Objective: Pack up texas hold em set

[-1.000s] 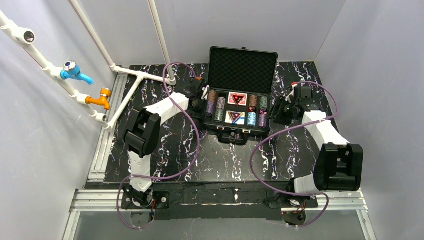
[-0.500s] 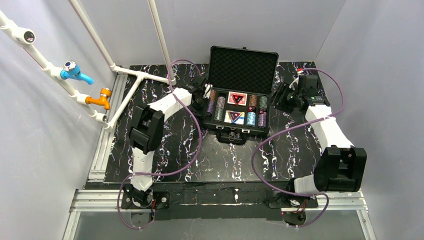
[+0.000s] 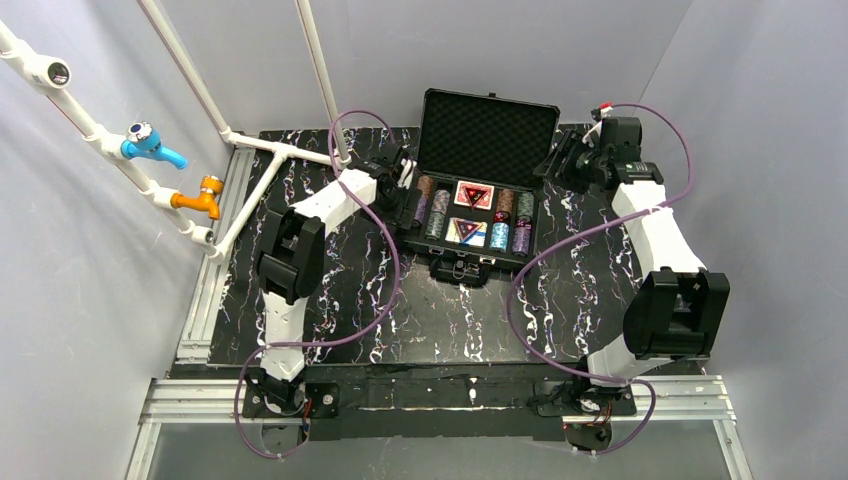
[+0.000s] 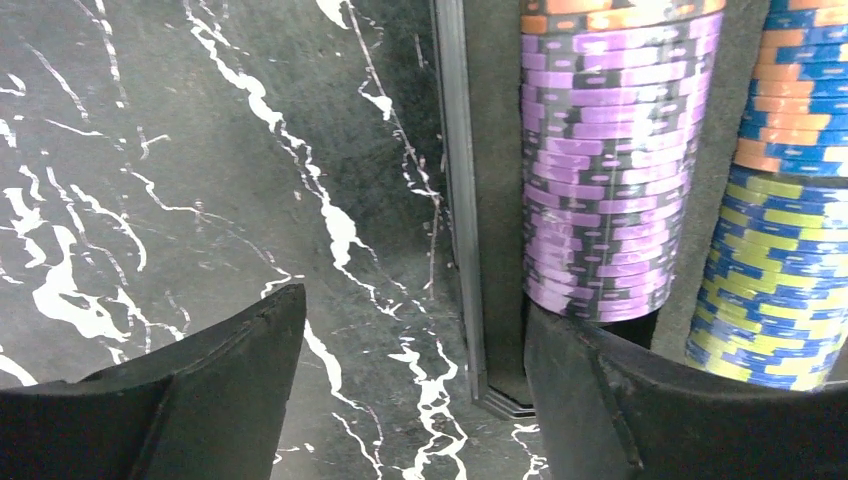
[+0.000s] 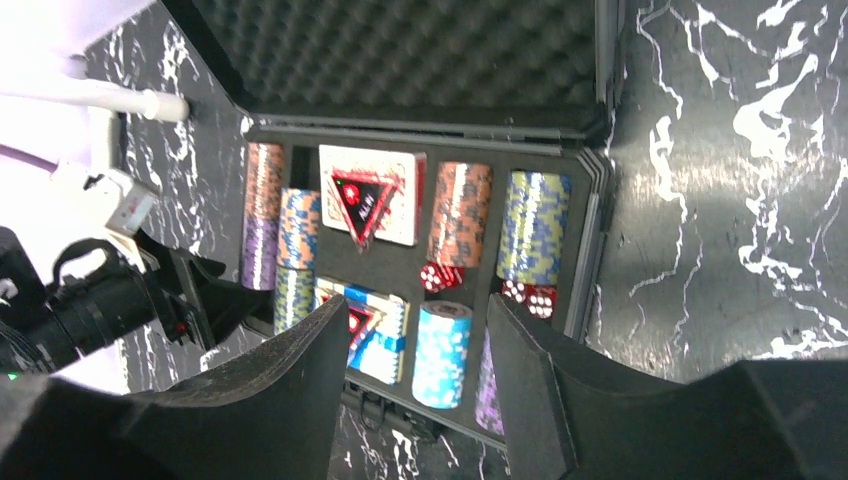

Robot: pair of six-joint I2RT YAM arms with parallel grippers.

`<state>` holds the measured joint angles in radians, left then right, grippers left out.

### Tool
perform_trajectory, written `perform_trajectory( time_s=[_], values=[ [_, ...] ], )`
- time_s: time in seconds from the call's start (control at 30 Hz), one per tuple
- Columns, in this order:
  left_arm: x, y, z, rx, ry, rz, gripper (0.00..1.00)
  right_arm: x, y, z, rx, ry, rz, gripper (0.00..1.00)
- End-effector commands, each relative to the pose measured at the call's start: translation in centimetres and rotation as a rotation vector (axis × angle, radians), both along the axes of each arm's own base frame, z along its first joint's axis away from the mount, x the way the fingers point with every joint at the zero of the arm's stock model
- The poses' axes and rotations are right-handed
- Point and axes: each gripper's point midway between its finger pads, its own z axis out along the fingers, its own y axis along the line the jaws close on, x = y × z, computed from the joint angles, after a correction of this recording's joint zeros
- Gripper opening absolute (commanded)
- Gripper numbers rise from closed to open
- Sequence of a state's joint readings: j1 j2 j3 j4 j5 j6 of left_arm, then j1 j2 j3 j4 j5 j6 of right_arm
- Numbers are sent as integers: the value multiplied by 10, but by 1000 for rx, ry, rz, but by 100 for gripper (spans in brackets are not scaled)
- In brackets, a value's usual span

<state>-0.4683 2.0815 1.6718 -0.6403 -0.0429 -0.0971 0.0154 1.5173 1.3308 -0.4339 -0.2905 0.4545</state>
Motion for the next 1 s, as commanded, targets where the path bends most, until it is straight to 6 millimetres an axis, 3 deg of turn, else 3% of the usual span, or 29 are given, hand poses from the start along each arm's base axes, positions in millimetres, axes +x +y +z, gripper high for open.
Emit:
perform_trajectory(
  time_s=[0.0, 0.17, 0.27, 0.43, 0.53, 0.77, 0.97],
  values=[
    [7, 10, 56, -9, -119, 9, 80, 23, 1, 30, 26, -67, -22, 62],
    [-3, 7, 86, -69, -144, 10, 90, 44, -9, 39, 66, -122, -108, 62],
    [-10, 11, 113, -94, -198, 27, 93, 57, -12, 43, 101, -169, -157, 62],
    [-22, 31, 137, -84, -320, 45, 95, 74, -43, 40, 288, -225, -324, 61],
    [-28, 40, 143, -84, -391, 48, 96, 86, -53, 33, 408, -241, -364, 58],
    [-31, 58, 183, -77, -548, 86, 96, 115, -76, 10, 483, -224, -416, 51],
    [-35, 64, 194, -77, -592, 93, 96, 154, -86, -9, 528, -216, -424, 39]
  ],
)
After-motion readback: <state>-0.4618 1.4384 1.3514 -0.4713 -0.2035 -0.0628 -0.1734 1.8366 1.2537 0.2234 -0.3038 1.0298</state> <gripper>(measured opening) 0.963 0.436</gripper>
